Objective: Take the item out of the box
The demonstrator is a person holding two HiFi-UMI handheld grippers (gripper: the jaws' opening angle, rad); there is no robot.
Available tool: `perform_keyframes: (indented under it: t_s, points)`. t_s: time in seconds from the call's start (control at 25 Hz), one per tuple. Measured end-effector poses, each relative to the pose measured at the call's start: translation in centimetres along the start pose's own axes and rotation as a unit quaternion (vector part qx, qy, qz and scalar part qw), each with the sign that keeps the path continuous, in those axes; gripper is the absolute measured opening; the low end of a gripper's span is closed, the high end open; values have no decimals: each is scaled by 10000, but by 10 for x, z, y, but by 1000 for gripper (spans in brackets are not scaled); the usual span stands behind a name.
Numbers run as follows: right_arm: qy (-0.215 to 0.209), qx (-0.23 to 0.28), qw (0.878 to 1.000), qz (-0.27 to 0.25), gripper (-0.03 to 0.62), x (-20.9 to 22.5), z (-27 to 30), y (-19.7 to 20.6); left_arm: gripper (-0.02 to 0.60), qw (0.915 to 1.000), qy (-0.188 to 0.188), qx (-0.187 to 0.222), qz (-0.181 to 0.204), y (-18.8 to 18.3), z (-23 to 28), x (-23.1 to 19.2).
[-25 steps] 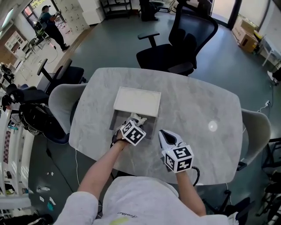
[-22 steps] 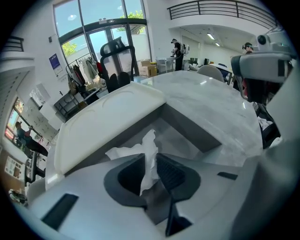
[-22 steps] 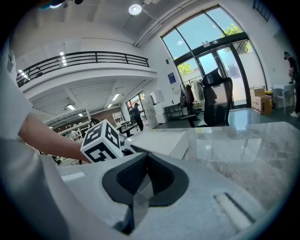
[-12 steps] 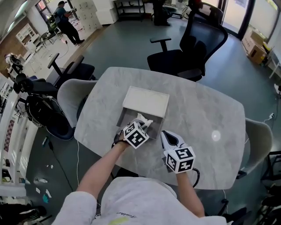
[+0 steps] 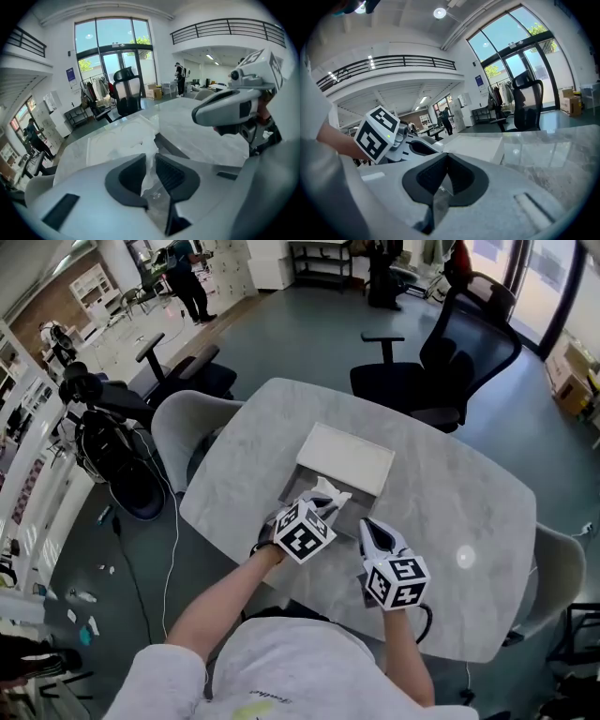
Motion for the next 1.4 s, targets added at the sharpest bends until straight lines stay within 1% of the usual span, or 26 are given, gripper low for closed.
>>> perform_keyframes:
  t_s: [0.12, 0.24, 0.44, 0.64, 0.84, 1.0, 1.16, 1.28, 1.4]
  points:
    - [-105, -2, 9999, -89, 2, -16, 9, -2, 66, 9988, -228, 326, -271, 1, -25, -10]
    - [-196, -13, 9996, -207, 2, -35, 17, 0, 66, 9956, -477, 615, -524, 9, -51, -18]
    - [-397, -21, 9982, -444, 2, -70, 29, 6, 66, 9850, -966, 980, -1036, 37, -96, -28]
    - [-593, -13, 9960, -668, 2, -116, 45, 9, 66, 9738, -1307, 1179, -1438, 74, -146, -38]
    - [-759, 75, 9932, -881, 2, -154, 58, 18, 66, 9615, -1593, 1348, -1788, 110, -181, -42]
    - [-792, 82, 9916, -1020, 2, -182, 60, 31, 66, 9510, -1783, 1430, -2083, 143, -210, -37]
    - [-817, 71, 9894, -1199, 2, -210, 60, 43, 66, 9385, -2035, 1551, -2319, 173, -240, -30]
    - [-856, 68, 9884, -1256, 2, -230, 58, 50, 67, 9308, -2119, 1623, -2498, 190, -258, -26]
    - [-888, 55, 9876, -1297, 2, -244, 60, 59, 66, 9259, -2171, 1670, -2601, 203, -269, -21]
Point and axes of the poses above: the fingertips, and each gripper's own axes: z forward along the fingers, x to its right, y out of its underside, the point moved 7 cm from there along -z, backward along the fingers, and after that the axes turned 11 degrees about z, right-handed, at the moved point
